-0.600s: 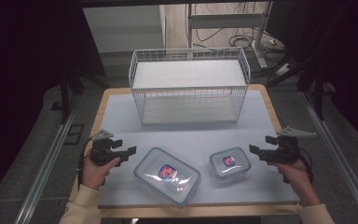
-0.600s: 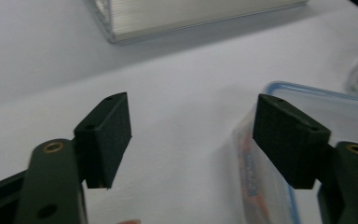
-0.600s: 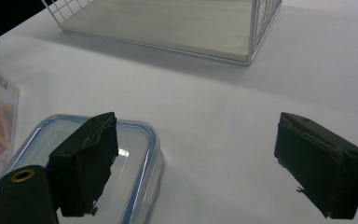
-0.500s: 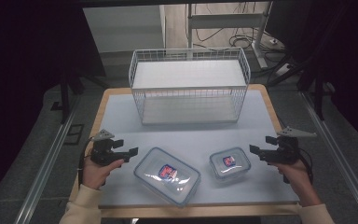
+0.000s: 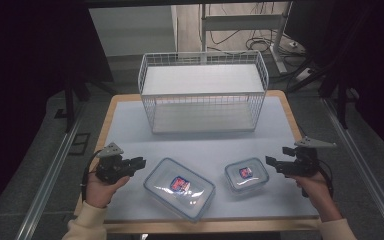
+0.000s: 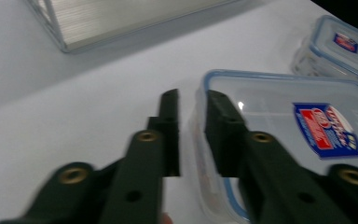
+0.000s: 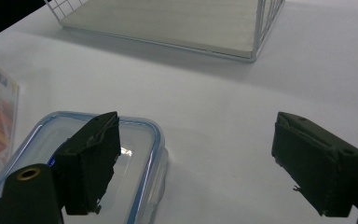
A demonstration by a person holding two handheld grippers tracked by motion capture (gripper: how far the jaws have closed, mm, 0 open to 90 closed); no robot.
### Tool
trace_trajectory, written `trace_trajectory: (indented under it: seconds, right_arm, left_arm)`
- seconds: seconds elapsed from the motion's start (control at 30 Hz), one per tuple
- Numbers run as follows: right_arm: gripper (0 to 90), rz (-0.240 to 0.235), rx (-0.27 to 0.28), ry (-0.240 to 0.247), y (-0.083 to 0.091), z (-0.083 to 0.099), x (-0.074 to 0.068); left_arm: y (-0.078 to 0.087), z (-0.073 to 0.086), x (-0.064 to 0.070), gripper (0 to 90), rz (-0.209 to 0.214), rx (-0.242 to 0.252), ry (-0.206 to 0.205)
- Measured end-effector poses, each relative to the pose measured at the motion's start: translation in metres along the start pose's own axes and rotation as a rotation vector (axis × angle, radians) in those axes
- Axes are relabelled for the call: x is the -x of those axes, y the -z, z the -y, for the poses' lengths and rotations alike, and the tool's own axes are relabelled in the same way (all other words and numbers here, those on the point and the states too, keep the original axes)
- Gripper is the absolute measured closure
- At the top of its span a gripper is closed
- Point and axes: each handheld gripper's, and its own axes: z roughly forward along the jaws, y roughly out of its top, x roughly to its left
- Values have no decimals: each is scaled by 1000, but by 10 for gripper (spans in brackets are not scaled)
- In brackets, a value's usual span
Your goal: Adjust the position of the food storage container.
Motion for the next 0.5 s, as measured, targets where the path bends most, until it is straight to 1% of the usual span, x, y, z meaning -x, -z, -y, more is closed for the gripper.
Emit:
trace_trajectory:
  seconds: [0.07, 0.1, 0.13, 0.2, 0.23, 0.3, 0.33, 0.37, 0.47, 0.5]
  right_arm:
    - [154, 2, 1, 0, -1, 0, -1]
    - [155, 1, -1, 1, -1, 1, -1]
    - [156, 1, -1, 2, -1, 1, -1]
    - [156, 4, -3, 1, -1, 1, -1]
    - [157, 5, -3, 0, -1, 1, 0]
    - [158, 8, -8, -4, -2, 2, 0]
    - [159, 8, -8, -5, -2, 2, 0]
    - [159, 8, -9, -6, -3, 3, 0]
    - [159, 6, -11, -7, -3, 3, -1]
    - [159, 5, -12, -6, -4, 3, -1]
  left_arm:
    - [1, 1, 2, 897, 32, -9, -12]
    - [1, 1, 5, 900, 56, -12, -17]
    - [1, 1, 8, 900, 78, -15, -32]
    - [1, 1, 18, 900, 114, -32, -75]
    - [1, 1, 24, 900, 144, -41, -101]
    - [0, 4, 36, 900, 194, -52, -138]
    - [0, 4, 36, 900, 194, -52, -138]
    - [-1, 8, 48, 900, 238, -71, -168]
    - [-3, 17, 60, 900, 290, -95, -190]
    - [-3, 21, 65, 900, 311, -110, -207]
